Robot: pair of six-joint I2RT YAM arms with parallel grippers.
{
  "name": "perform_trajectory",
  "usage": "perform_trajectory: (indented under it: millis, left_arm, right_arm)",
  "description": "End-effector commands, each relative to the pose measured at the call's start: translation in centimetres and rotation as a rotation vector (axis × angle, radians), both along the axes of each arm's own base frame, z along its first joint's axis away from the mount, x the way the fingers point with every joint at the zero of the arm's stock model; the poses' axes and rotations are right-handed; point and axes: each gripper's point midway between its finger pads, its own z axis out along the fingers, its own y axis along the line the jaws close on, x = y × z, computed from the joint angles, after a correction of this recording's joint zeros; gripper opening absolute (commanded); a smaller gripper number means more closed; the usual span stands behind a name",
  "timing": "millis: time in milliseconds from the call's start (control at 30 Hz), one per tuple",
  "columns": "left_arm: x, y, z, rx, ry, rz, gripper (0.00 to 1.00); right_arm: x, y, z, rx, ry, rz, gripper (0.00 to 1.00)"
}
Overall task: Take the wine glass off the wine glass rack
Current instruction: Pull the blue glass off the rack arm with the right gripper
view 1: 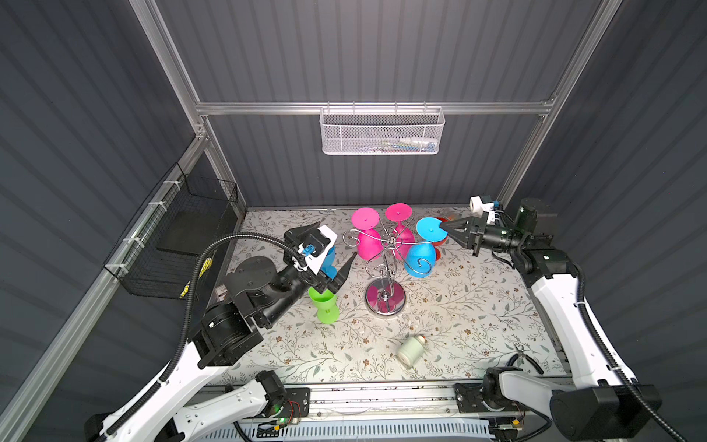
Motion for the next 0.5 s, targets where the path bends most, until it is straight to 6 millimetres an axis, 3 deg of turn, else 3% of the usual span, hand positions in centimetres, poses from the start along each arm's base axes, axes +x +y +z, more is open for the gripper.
perform_trajectory:
  millis: [0, 467]
  left_arm:
    - [-0.2, 0.1, -0.4, -0.009, 0.015, 0.0, 1.0]
    - [-0.3, 0.5, -0.6, -0.015, 0.026, 0.005, 1.0]
  right_arm:
    - [0.1, 0.4, 1.0, 0.002, -0.022, 0.013, 0.0]
    - [2.0, 0.9, 0.1, -0.019, 0.035, 0.027, 0.0]
